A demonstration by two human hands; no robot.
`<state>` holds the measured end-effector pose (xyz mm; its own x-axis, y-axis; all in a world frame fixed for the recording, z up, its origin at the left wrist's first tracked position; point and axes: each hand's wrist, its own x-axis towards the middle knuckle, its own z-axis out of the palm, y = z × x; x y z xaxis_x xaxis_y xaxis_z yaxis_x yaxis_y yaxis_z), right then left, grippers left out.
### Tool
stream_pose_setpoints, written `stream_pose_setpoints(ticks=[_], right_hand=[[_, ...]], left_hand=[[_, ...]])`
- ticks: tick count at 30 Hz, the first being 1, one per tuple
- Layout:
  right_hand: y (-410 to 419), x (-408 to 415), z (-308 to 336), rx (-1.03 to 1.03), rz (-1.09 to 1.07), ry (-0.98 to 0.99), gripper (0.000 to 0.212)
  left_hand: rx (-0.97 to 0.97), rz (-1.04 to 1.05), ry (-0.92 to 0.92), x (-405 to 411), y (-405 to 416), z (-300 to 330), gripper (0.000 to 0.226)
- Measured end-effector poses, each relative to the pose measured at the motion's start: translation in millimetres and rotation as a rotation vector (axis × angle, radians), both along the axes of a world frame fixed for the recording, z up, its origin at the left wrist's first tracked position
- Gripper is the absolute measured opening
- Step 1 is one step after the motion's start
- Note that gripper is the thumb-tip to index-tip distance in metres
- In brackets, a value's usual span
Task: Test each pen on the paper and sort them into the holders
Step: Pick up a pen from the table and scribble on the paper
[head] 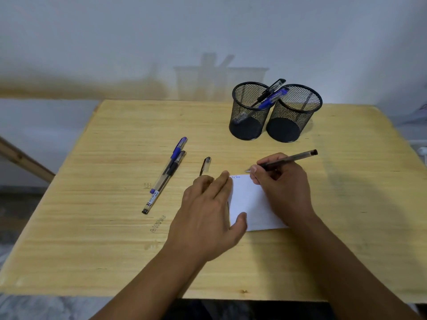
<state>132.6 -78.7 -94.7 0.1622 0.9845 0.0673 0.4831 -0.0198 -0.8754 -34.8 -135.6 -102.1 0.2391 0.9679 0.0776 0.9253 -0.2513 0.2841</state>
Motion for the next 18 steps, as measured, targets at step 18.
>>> stream_pose_setpoints(ticks=[18], right_hand=[[-4.3, -7.1, -3.7, 0.07, 0.026, -0.125, 0.009]], left_hand=[[-0.017, -0.046, -0.047, -2.4, 4.4, -7.4, 0.08]])
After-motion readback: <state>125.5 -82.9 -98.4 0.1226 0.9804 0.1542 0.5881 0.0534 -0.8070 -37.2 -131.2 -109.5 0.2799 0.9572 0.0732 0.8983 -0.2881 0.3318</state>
